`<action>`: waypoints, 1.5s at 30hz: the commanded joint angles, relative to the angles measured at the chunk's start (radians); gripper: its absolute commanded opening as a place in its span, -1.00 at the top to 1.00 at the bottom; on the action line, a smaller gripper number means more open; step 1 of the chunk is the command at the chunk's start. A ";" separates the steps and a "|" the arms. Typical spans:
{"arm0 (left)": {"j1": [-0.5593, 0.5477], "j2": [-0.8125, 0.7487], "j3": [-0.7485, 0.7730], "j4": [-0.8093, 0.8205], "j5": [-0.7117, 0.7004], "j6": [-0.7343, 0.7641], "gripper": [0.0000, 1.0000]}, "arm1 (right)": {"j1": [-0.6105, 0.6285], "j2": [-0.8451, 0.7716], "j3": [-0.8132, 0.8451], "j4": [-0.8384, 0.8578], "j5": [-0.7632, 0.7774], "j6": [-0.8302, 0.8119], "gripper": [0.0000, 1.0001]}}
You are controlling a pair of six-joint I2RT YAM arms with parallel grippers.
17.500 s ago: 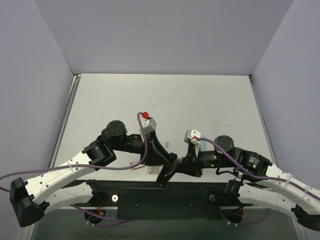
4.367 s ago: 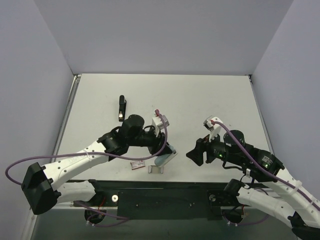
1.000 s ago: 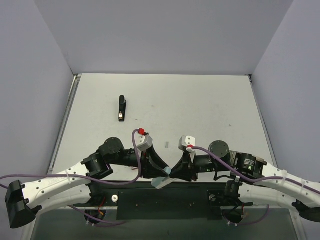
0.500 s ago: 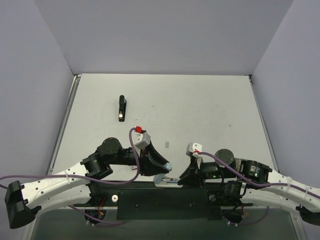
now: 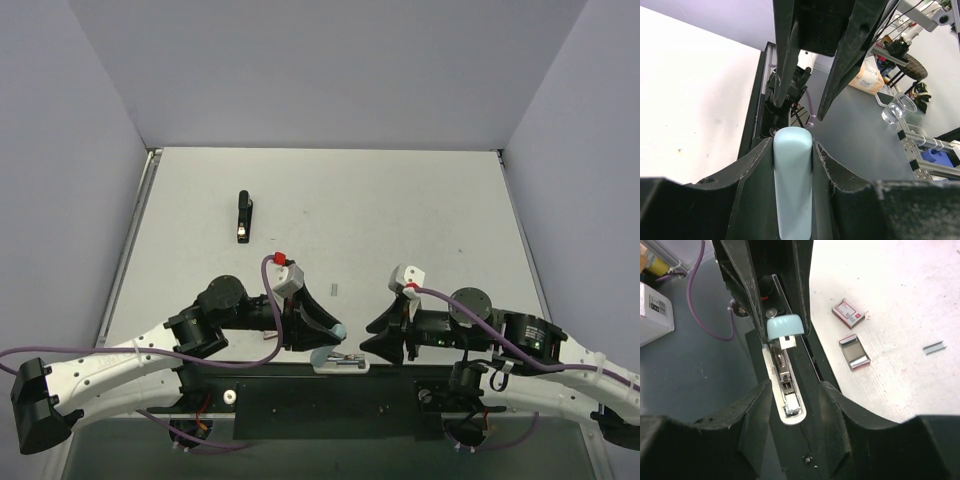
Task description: Unload the staples from the stapler
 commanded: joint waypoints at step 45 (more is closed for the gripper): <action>0.246 0.363 0.218 0.181 -0.341 -0.080 1.00 | -0.218 0.386 -0.298 0.597 0.473 0.180 1.00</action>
